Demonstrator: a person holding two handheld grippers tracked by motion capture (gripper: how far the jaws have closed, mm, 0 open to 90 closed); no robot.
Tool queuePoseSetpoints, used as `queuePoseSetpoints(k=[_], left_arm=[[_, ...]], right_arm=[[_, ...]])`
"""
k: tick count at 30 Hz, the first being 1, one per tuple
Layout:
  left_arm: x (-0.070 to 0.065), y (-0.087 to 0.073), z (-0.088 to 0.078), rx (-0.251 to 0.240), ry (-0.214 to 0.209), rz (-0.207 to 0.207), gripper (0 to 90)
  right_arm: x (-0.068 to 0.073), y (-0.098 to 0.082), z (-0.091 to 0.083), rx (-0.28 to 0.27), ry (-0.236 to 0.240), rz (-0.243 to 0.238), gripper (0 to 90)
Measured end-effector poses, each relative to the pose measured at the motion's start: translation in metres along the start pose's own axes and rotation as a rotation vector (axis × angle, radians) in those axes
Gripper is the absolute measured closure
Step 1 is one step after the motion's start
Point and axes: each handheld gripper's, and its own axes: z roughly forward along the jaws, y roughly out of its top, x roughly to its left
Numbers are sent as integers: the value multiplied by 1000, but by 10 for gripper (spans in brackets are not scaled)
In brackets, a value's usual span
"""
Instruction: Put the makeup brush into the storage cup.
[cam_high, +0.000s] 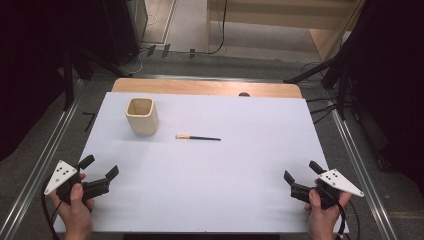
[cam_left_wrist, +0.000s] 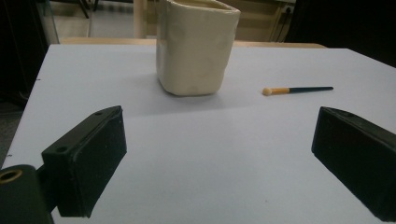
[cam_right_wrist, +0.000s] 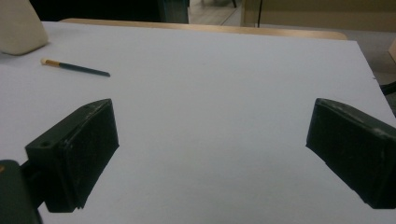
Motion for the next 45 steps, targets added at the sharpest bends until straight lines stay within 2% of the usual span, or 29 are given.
queuePoseSetpoints(k=[14,15,18,23,26,30,34,35,38,39,45], left_arm=[[-4,-1,3,4,-12,1,42],[-5,-1,4,6,-13,-1,42],[-5,-1,4,7,-17,1,42],[-5,-1,5,8,-18,-1,42],[-4,-1,4,4,-17,-7,42],[-3,-2,4,4,-15,-9,43],[-4,-2,4,6,-13,-9,44],[-4,-2,4,8,-14,-7,44],[-3,-2,3,7,-12,-9,44],[-3,-2,3,6,-11,-11,44],[-3,-3,3,6,-13,-10,45]], right_arm=[[5,5,-1,-1,4,-11,28],[6,8,-1,-2,17,-12,28],[8,11,-1,-1,18,-15,29],[14,25,4,-2,34,-47,31],[15,30,6,-3,40,-46,33],[20,46,17,-2,76,-69,35],[25,56,25,9,92,-87,41],[30,64,32,17,100,-100,44],[34,69,38,24,107,-116,45],[40,75,47,31,121,-135,46],[51,86,67,46,157,-160,45]])
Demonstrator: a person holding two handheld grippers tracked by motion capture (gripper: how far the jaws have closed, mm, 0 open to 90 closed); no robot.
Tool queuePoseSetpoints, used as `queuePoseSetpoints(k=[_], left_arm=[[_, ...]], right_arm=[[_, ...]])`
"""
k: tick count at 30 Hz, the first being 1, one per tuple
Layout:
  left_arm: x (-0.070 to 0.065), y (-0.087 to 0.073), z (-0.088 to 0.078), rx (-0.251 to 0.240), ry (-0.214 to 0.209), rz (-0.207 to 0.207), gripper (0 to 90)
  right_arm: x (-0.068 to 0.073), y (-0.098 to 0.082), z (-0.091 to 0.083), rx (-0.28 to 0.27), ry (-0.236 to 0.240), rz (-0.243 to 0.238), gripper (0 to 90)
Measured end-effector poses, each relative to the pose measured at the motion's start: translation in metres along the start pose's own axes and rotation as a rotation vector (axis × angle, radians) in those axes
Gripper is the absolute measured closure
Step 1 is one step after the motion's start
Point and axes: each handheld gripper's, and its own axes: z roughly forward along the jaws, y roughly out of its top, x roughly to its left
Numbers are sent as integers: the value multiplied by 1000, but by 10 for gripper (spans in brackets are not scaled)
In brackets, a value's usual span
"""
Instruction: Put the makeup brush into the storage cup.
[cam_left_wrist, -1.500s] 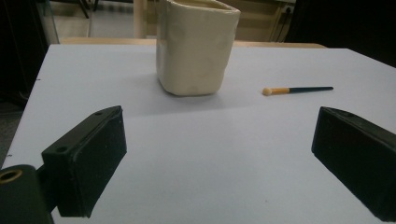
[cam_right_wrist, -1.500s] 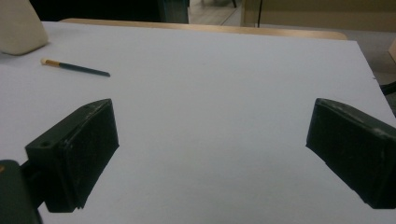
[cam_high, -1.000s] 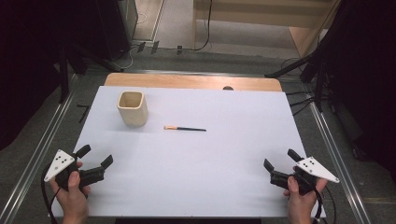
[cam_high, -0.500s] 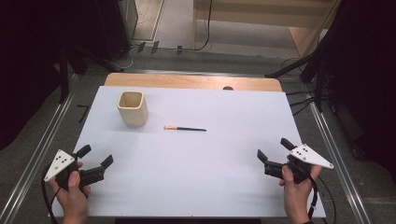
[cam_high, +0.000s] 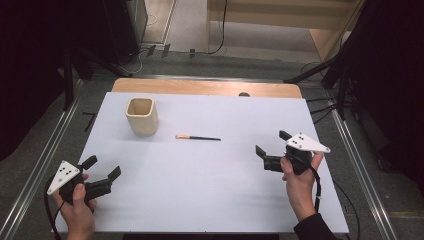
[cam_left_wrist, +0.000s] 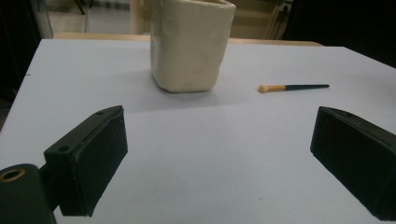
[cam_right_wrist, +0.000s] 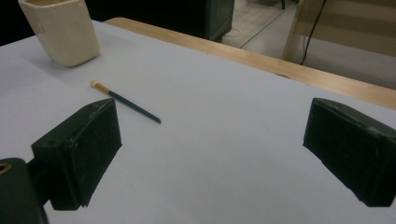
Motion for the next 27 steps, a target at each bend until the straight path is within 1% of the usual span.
queuePoseSetpoints(k=[1,2,4,6,7,8,9,11,12,13,16,17,18,20,21,25,26,27], left_arm=[[0,0,0,0,1,-1,45],[0,0,0,-1,1,-4,45],[0,0,0,-2,-1,-4,45],[0,0,-1,-2,0,-5,45],[0,0,0,-2,0,-4,46],[0,0,0,-2,0,-4,46],[0,0,0,-2,-1,-4,46],[0,0,0,2,-4,1,46],[-1,0,0,0,-6,-1,46],[-1,0,1,1,-6,-1,46],[-1,0,1,3,-6,3,46],[-1,0,1,0,-6,-1,46],[-1,0,1,0,-6,-1,46],[0,0,0,-2,-2,-3,46],[0,0,0,-3,-3,-6,46],[0,0,0,-2,-4,-4,46],[0,0,0,0,-5,-2,46],[-1,0,1,1,-7,0,47]], right_arm=[[1,2,3,3,5,-1,45],[5,8,12,11,23,-11,45],[6,10,15,12,29,-16,45],[8,14,22,19,44,-19,45],[11,18,31,29,65,-19,49],[11,18,31,29,65,-19,49],[12,21,38,40,79,-25,61],[14,24,44,49,88,-32,67],[14,24,44,49,88,-32,67],[15,27,51,56,101,-38,75],[15,30,58,64,107,-34,79],[15,34,65,69,123,-32,115],[15,34,65,69,123,-32,115],[16,38,73,85,133,-29,134],[16,38,73,85,133,-29,134],[18,44,83,107,143,-50,136],[19,45,87,117,147,-66,137],[20,47,92,132,165,-83,138]])
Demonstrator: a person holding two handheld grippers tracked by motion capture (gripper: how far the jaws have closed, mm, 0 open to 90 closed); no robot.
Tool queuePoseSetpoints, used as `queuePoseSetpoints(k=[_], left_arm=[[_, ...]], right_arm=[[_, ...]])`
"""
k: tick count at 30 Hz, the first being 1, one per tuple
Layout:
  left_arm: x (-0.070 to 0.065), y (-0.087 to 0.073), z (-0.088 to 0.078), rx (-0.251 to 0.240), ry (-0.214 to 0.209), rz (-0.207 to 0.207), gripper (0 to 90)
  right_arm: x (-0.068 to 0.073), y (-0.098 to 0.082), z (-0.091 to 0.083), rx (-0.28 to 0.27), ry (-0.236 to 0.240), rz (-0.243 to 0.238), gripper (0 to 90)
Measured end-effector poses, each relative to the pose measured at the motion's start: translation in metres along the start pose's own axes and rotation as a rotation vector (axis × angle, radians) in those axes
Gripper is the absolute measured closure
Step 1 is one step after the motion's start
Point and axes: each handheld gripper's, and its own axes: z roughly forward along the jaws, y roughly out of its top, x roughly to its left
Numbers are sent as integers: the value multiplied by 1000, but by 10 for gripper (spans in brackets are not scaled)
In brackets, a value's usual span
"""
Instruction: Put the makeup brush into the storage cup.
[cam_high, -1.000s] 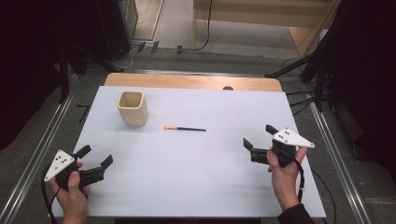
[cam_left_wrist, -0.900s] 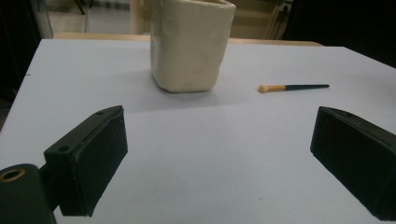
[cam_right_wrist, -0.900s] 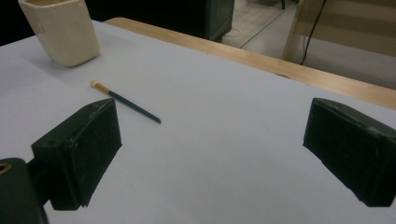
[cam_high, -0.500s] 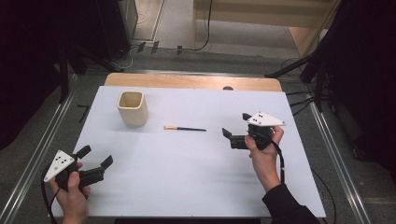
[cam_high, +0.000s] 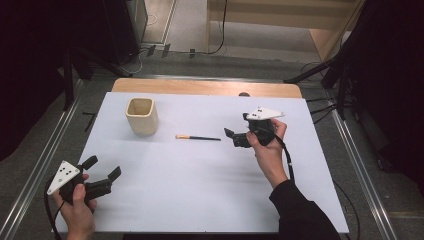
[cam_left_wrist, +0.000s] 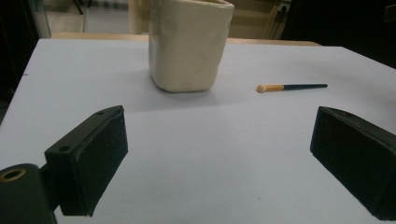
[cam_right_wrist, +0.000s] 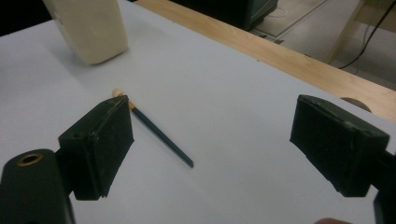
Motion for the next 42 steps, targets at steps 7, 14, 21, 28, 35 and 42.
queuePoseSetpoints(k=[7,14,21,28,35,42], left_arm=[[0,0,0,-2,1,0,46],[0,0,0,2,0,1,46],[0,-1,0,4,-2,-1,46],[0,-1,0,3,-3,-2,46],[0,-1,1,4,-5,-2,47],[0,-1,2,2,-8,1,46]], right_arm=[[-1,6,16,48,26,-16,144],[-3,16,33,114,94,-28,253],[2,29,53,178,171,-43,412],[15,37,74,316,187,-137,506],[20,41,86,398,211,-225,593],[16,40,96,445,285,-312,674]])
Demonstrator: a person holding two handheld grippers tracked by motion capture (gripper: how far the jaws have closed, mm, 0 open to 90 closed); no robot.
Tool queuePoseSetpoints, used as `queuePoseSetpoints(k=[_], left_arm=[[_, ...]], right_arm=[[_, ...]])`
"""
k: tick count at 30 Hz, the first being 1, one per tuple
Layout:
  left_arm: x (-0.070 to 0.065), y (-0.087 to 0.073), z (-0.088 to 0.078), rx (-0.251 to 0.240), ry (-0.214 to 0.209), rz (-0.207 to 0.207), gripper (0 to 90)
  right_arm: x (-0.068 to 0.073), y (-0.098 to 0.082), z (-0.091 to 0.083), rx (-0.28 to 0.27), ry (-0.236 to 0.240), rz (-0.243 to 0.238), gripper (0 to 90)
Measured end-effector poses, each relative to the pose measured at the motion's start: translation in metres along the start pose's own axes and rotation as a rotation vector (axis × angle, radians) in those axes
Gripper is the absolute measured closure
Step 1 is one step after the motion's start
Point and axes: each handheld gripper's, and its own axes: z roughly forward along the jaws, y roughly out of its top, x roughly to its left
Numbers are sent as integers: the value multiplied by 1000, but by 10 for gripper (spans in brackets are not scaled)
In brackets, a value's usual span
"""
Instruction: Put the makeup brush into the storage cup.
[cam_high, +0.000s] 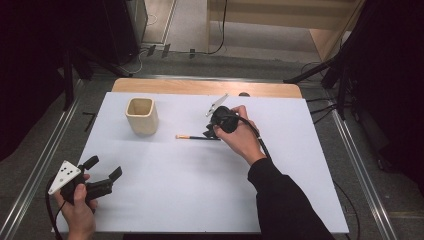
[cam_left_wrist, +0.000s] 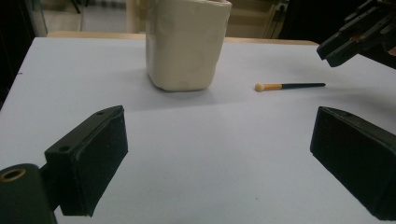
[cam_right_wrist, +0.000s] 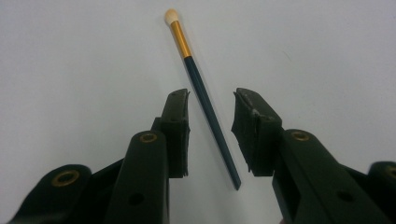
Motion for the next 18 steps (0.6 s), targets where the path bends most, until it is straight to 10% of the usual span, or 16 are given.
queuePoseSetpoints(k=[8,18], left_arm=[[-1,0,1,-1,-3,-2,47],[-1,0,2,5,-8,1,47]], right_arm=[[-2,6,14,61,50,25,692],[4,22,30,130,30,-109,754]])
